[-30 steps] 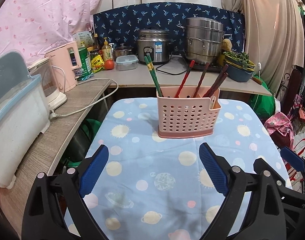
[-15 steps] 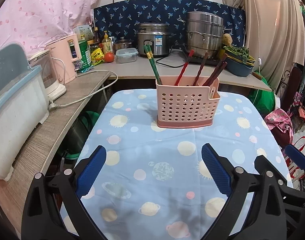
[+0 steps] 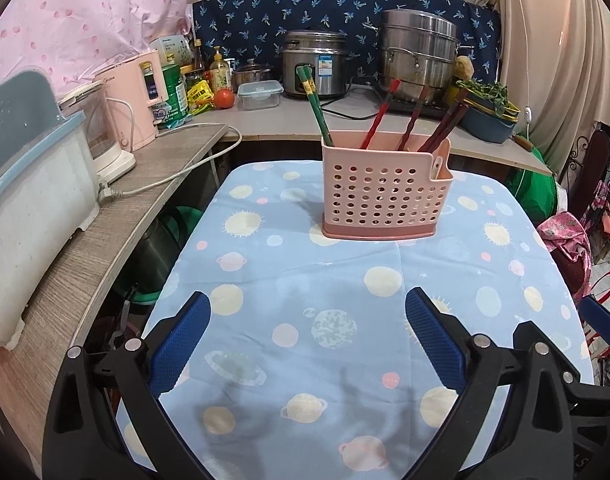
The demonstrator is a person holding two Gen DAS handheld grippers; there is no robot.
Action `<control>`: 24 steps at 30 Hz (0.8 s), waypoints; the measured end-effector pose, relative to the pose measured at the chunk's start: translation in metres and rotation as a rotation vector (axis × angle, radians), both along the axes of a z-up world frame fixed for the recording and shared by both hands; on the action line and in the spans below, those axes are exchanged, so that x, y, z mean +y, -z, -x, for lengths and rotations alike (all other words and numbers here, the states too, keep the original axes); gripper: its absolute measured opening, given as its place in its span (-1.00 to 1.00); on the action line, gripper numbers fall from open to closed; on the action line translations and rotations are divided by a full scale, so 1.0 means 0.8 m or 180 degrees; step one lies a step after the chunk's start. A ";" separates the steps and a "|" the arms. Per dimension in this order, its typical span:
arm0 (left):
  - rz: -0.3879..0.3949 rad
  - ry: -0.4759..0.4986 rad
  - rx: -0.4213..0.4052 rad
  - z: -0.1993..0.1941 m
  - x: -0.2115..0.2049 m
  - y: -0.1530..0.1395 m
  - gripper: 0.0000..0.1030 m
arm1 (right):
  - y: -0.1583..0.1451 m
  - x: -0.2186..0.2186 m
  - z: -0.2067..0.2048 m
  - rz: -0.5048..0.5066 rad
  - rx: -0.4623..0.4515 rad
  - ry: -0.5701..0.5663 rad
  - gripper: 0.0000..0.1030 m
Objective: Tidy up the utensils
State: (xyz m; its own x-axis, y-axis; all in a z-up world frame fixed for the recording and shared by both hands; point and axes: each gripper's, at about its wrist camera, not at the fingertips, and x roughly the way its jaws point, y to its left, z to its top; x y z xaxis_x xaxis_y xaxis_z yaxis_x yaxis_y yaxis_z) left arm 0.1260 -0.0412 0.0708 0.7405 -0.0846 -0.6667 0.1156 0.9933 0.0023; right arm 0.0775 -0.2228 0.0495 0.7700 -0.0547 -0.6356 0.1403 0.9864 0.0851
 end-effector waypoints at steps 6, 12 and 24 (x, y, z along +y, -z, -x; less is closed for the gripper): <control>-0.0010 -0.0010 0.0020 -0.002 0.001 0.004 0.82 | -0.001 0.003 0.002 0.0064 -0.0022 0.0015 0.88; -0.0016 -0.0023 0.0028 -0.003 0.003 0.005 0.82 | -0.001 0.005 0.001 0.0071 -0.0008 -0.0001 0.88; -0.0013 -0.0040 0.0037 -0.005 0.007 0.008 0.83 | 0.002 0.009 -0.002 0.0096 0.0016 -0.0012 0.88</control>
State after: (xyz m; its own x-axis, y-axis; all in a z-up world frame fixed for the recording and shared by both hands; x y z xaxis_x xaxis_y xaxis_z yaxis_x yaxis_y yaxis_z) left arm 0.1298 -0.0360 0.0646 0.7337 -0.0726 -0.6756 0.1031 0.9947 0.0051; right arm 0.0791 -0.2155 0.0479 0.7671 -0.0709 -0.6376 0.1369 0.9891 0.0548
